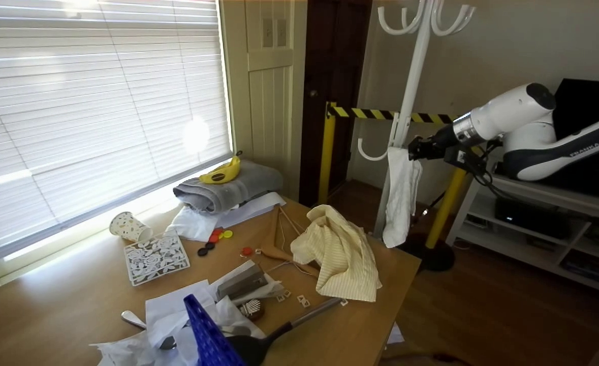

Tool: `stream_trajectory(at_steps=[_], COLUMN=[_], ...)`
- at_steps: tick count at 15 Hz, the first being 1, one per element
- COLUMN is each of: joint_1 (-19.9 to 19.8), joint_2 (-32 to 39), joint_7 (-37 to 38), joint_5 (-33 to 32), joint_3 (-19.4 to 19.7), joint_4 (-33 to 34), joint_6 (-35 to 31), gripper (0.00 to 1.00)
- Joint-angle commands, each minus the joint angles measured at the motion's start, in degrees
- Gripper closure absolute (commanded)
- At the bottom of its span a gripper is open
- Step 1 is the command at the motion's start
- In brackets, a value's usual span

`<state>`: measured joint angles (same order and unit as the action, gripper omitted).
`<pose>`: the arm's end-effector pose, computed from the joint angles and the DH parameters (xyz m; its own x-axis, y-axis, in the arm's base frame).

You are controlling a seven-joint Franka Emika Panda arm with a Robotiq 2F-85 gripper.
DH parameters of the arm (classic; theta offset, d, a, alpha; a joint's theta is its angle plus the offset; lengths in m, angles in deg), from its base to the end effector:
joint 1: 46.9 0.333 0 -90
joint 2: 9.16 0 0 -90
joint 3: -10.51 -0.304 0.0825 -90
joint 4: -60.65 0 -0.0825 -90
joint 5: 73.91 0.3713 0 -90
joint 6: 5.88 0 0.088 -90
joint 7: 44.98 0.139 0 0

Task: Hang the white towel on the coat rack

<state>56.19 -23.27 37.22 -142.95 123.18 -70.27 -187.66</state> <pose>0.5508 -0.0154 0.3586 0.6255 -0.4922 0.6054 -0.3024 -0.8682 -0.3934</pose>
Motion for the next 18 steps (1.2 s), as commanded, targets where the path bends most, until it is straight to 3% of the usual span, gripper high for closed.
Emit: stream_trajectory(at_steps=[1,3,4,8,14,18], joint_1=[-0.6,-1.1,-0.5,0.7,3.1,2.1], joint_2=[-0.2,-0.3,-1.7,-4.8,-5.8,-3.8], joint_7=[0.0,0.5,0.2,0.9,7.3,15.1], joint_5=[0.9,1.2,1.4,4.5,10.4,12.3], joint_3=[0.0,0.0,-0.4,-0.6,2.9,5.3], joint_4=[0.0,0.0,0.6,2.4,6.5,6.0], joint_6=[0.4,0.4,0.5,4.3,10.9,11.4], gripper=[0.92,0.92,0.98,0.98,0.98,0.98])
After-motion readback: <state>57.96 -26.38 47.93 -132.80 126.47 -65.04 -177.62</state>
